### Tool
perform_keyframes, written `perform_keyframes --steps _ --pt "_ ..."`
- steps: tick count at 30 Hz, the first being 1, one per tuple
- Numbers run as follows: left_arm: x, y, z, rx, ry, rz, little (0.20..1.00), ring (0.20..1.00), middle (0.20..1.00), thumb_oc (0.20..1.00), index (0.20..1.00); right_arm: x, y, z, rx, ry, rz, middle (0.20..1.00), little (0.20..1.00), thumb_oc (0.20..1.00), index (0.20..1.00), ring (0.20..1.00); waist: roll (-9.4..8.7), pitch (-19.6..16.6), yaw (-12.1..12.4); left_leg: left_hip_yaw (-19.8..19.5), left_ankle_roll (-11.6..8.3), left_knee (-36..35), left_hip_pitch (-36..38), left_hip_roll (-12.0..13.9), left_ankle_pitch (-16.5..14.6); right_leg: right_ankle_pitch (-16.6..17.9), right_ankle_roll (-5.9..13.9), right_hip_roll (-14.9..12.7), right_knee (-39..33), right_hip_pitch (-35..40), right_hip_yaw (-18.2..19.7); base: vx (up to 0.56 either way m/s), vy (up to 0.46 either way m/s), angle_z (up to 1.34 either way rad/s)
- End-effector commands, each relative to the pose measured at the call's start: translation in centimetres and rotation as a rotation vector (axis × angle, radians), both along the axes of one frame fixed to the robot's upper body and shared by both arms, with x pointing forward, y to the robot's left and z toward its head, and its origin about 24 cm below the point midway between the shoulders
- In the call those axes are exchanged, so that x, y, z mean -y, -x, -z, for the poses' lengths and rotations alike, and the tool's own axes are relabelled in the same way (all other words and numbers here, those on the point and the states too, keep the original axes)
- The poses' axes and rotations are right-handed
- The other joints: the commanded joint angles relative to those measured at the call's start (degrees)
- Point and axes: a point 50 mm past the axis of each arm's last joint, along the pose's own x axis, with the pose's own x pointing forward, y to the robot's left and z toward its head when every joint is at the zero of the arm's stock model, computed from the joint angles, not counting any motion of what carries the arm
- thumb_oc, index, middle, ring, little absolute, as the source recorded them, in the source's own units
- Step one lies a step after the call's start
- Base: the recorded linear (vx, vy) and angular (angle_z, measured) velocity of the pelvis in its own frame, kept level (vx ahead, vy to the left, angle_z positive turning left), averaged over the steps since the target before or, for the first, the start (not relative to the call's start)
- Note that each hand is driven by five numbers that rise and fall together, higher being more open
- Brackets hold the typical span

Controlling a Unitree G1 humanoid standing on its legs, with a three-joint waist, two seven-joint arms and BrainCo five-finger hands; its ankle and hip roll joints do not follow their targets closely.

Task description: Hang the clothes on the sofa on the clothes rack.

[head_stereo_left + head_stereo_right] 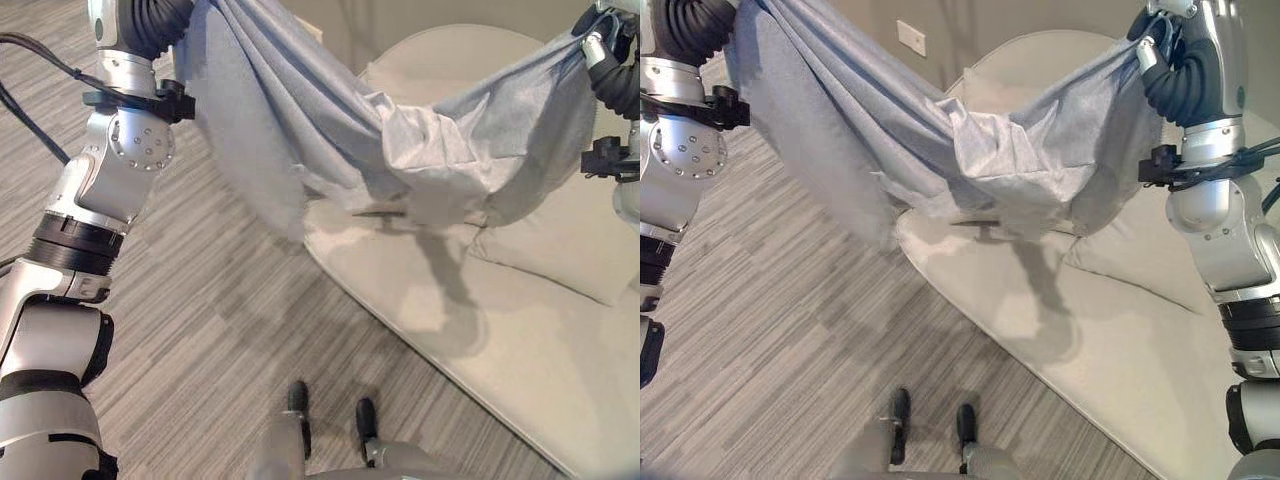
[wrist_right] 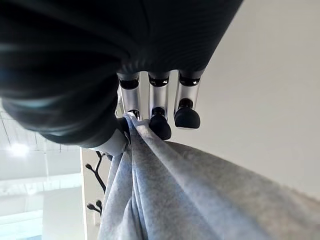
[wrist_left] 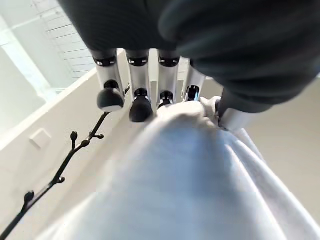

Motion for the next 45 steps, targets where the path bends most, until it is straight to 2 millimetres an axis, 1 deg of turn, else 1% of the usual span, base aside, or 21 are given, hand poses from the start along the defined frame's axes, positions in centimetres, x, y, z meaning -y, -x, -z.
perform_keyframes --steps 1,3,4,7,8,9,10,12,14,16,17,21,23,26,28,32,33,38,39,43,45 --pt "0.5 0.6 -3.0 0.124 0.123 0.078 0.2 0.2 0.2 0.2 0.2 1.8 1.8 -2.1 0.118 -0.04 0.037 0.2 0.2 0.2 0.2 0.2 1.55 -4.7 1.2 1.5 -3.8 -7.3 0.9 3.7 3.1 -5.9 9.89 -4.4 1.7 0.9 -3.7 0.21 0.232 -0.04" --pt "0.8 0.4 -3.0 0.127 0.127 0.086 0.2 0.2 0.2 0.2 0.2 2.1 1.8 -2.1 0.121 -0.041 0.056 0.2 0.2 0.2 0.2 0.2 1.33 -5.0 1.2 1.5 -4.61 -7.5 -0.6 5.1 3.8 -6.6 10.46 -5.8 1.1 2.1 -3.8 0.46 0.556 0.07" --pt "0.7 1.0 -3.5 0.164 0.124 0.088 0.2 0.2 0.2 0.2 0.2 1.5 1.5 -1.8 0.104 -0.018 0.049 0.2 0.2 0.2 0.2 0.2 2.71 -6.3 3.3 -1.6 -6.39 -6.5 -0.1 6.3 5.5 -7.0 12.13 -9.8 0.4 5.8 -2.0 0.65 0.895 -0.23" --pt "1.1 1.4 -3.5 0.17 0.106 0.1 0.2 0.2 0.2 0.2 0.2 1.2 1.1 -1.6 0.082 -0.009 0.052 0.2 0.2 0.2 0.2 0.2 3.75 -7.2 2.9 0.6 -6.31 -4.1 1.3 4.1 3.6 -2.5 13.72 -14.6 0.6 5.3 -2.2 0.45 0.75 -0.74" --pt "1.3 1.9 -4.4 0.206 0.079 0.095 0.2 0.2 0.2 0.2 0.2 0.3 0.8 -2.0 0.115 -0.044 0.021 0.2 0.2 0.2 0.2 0.2 3.0 -7.6 2.8 3.6 -4.98 -3.8 1.7 1.4 1.8 7.0 13.72 -17.5 1.6 1.5 -1.7 0.39 0.724 -0.41" --pt "1.2 2.7 -5.2 0.243 0.047 0.075 0.2 0.2 0.2 0.2 0.2 -0.7 0.5 -2.4 0.132 -0.042 -0.014 0.2 0.2 0.2 0.2 0.2 2.57 -7.9 3.1 6.0 -4.15 -4.9 2.5 0.8 0.9 11.4 13.72 -17.7 2.4 0.0 -1.4 0.27 0.533 -0.09" --pt "1.1 2.7 -5.2 0.243 0.046 0.073 0.2 0.2 0.2 0.2 0.2 -0.8 0.5 -2.4 0.132 -0.042 -0.016 0.2 0.2 0.2 0.2 0.2 2.53 -8.0 3.2 6.2 -4.1 -5.1 2.5 0.8 1.0 11.6 13.72 -17.7 2.3 -0.2 -1.2 0.24 0.382 -0.28" --pt "1.3 2.6 -4.9 0.23 0.04 0.081 0.2 0.2 0.2 0.2 0.2 -1.3 0.9 -3.1 0.145 -0.01 -0.04 0.2 0.2 0.2 0.2 0.2 1.87 -8.4 2.3 7.6 -2.3 -7.4 4.6 -1.2 0.3 10.7 13.11 -13.2 2.8 -2.0 2.1 0.17 0.356 -0.2" --pt "1.5 2.4 -4.8 0.212 0.048 0.089 0.2 0.2 0.2 0.2 0.2 -1.9 1.0 -3.3 0.154 -0.01 -0.078 0.2 0.2 0.2 0.2 0.2 1.5 -7.7 1.7 9.3 -0.48 -8.0 7.2 -3.2 -2.4 4.5 12.11 -5.6 1.7 -5.4 0.1 0.18 0.32 -0.19" --pt "1.5 2.0 -4.2 0.19 0.067 0.097 0.2 0.2 0.2 0.2 0.2 -1.5 1.0 -3.1 0.146 -0.02 -0.071 0.2 0.2 0.2 0.2 0.2 1.39 -6.2 0.4 9.2 1.01 -8.0 9.6 -6.6 -3.4 1.9 10.65 2.1 2.4 -8.0 -0.4 0.25 0.258 0.06" --pt "1.7 1.7 -3.5 0.168 0.089 0.106 0.2 0.2 0.2 0.2 0.2 -1.2 1.1 -2.9 0.139 -0.011 -0.06 0.2 0.2 0.2 0.2 0.2 1.85 -5.2 -0.2 8.2 2.06 -8.0 11.1 -8.4 -4.2 0.5 9.16 4.3 2.5 -7.4 0.4 0.25 0.198 0.53" --pt "2.0 1.4 -2.7 0.152 0.119 0.139 0.2 0.2 0.2 0.2 0.2 -0.8 1.3 -3.0 0.135 -0.012 -0.054 0.2 0.2 0.2 0.2 0.2 2.2 -4.1 0.1 6.7 2.01 -7.8 14.4 -9.6 -5.7 0.8 8.42 4.7 2.2 -5.8 -0.5 0.21 0.003 0.72" --pt "2.2 1.4 -2.6 0.145 0.126 0.157 0.2 0.2 0.2 0.2 0.2 -0.8 1.6 -3.7 0.143 0.012 -0.06 0.2 0.2 0.2 0.2 0.2 1.63 -2.4 0.3 5.9 1.14 2.1 11.8 -9.9 -6.9 0.3 7.18 3.4 3.0 -5.0 -1.3 0.12 -0.041 0.29" --pt "2.3 1.2 -2.2 0.135 0.157 0.179 0.2 0.2 0.2 0.2 0.2 -0.5 1.8 -3.8 0.149 0.009 -0.047 0.2 0.2 0.2 0.2 0.2 0.98 -1.2 -0.1 6.7 0.0 10.6 6.0 -8.4 -6.6 -0.5 6.62 1.9 3.1 -4.2 -2.1 0.08 0.002 0.34" --pt "2.6 1.0 -2.3 0.13 0.154 0.186 0.2 0.2 0.2 0.2 0.2 0.4 2.0 -3.1 0.133 0.005 -0.012 0.2 0.2 0.2 0.2 0.2 1.31 -2.8 -0.2 7.7 0.04 6.5 2.7 -5.8 -6.3 -1.7 7.46 0.5 1.9 -2.8 -4.5 0.28 0.132 0.4" --pt "2.5 0.9 -2.2 0.131 0.137 0.171 0.2 0.2 0.2 0.2 0.2 1.1 1.8 -3.0 0.151 -0.022 0.025 0.2 0.2 0.2 0.2 0.2 2.13 -3.7 1.7 3.1 -2.56 -4.7 -0.5 -3.1 2.5 -4.6 8.24 -1.0 0.0 0.4 -5.0 0.31 0.24 0.05" --pt "2.3 1.3 -2.1 0.14 0.132 0.169 0.2 0.2 0.2 0.2 0.2 0.8 1.6 -2.4 0.12 -0.021 0.012 0.2 0.2 0.2 0.2 0.2 3.32 -5.0 1.7 2.4 -2.45 -7.5 2.3 -3.1 2.2 -5.3 9.3 -2.5 0.4 1.3 -3.6 0.37 0.351 -0.63" --pt "2.4 2.0 -2.8 0.174 0.1 0.17 0.2 0.2 0.2 0.2 0.2 0.4 1.3 -2.7 0.134 -0.048 0.002 0.2 0.2 0.2 0.2 0.2 3.68 -5.5 2.5 4.3 -0.85 -7.4 4.2 -5.7 0.9 -4.1 11.08 -6.6 1.1 0.7 -2.6 0.23 0.348 -0.66" --pt "1.7 2.5 -3.3 0.198 0.086 0.14 0.2 0.2 0.2 0.2 0.2 -0.4 0.9 -2.9 0.142 -0.052 -0.019 0.2 0.2 0.2 0.2 0.2 3.44 -5.5 3.3 6.8 0.1 -7.7 4.6 -6.8 -0.1 -1.3 12.31 -9.0 2.8 -1.3 -2.4 0.12 0.368 -0.42" --pt "1.6 2.7 -3.5 0.209 0.075 0.126 0.2 0.2 0.2 0.2 0.2 -0.8 0.5 -2.5 0.124 -0.056 -0.027 0.2 0.2 0.2 0.2 0.2 2.96 -5.6 3.0 8.7 0.23 -8.0 5.4 -7.1 -1.0 1.7 13.1 -8.8 4.4 -2.9 -1.0 0.09 0.156 -0.43" --pt "1.6 2.5 -3.2 0.195 0.083 0.126 0.2 0.2 0.2 0.2 0.2 -0.7 0.6 -2.0 0.116 -0.067 -0.037 0.2 0.2 0.2 0.2 0.2 3.43 -5.4 1.7 9.2 0.83 -8.0 7.3 -7.5 -2.4 1.3 12.2 -4.2 4.1 -6.0 2.7 0.18 0.103 -0.25"
